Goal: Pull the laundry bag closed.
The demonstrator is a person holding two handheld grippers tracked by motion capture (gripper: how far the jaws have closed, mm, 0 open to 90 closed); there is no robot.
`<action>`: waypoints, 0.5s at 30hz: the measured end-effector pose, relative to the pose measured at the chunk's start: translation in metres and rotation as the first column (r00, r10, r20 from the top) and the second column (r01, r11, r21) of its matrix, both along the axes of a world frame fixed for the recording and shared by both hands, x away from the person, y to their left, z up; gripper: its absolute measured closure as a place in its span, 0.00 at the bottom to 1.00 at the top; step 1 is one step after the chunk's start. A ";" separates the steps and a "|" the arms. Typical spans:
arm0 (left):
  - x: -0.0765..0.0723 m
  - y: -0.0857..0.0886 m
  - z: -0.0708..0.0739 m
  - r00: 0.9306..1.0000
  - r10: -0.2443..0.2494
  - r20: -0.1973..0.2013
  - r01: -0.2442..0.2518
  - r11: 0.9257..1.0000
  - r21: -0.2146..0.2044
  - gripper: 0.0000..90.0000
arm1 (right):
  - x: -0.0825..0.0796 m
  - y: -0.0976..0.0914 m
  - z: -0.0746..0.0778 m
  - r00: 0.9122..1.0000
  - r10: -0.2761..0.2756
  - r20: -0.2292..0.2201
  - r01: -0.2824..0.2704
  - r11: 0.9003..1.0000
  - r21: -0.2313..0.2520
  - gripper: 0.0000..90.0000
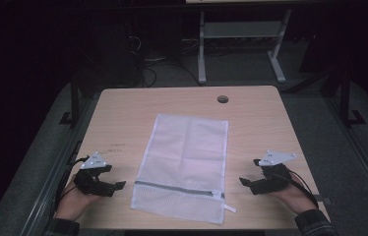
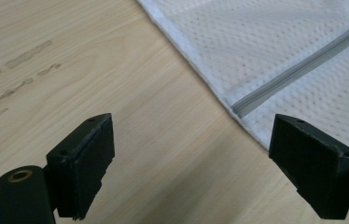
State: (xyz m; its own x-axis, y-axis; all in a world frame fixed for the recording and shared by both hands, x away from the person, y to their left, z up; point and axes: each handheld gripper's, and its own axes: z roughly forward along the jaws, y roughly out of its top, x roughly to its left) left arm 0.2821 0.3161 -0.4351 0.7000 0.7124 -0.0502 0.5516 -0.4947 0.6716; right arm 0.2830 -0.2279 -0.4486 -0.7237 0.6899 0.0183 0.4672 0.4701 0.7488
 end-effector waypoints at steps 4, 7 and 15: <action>0.001 0.003 -0.003 1.000 0.003 0.002 -0.003 1.000 0.019 0.15 | 0.003 -0.004 -0.007 1.000 -0.016 -0.023 0.016 1.000 -0.025 0.15; 0.001 0.002 -0.003 1.000 0.001 0.004 -0.001 1.000 0.022 0.15 | 0.005 -0.007 -0.009 0.999 -0.029 -0.033 0.028 0.999 -0.023 0.15; 0.002 0.001 -0.005 1.000 -0.004 -0.002 0.004 0.999 0.032 0.15 | 0.005 -0.008 -0.009 0.999 -0.031 -0.029 0.030 0.999 -0.016 0.15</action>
State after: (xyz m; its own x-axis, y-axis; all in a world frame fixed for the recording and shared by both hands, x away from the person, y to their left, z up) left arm 0.2837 0.3169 -0.4397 0.7025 0.7112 -0.0285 0.5511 -0.5181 0.6541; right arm 0.2879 -0.2359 -0.4571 -0.7016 0.7120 0.0287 0.5033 0.4667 0.7273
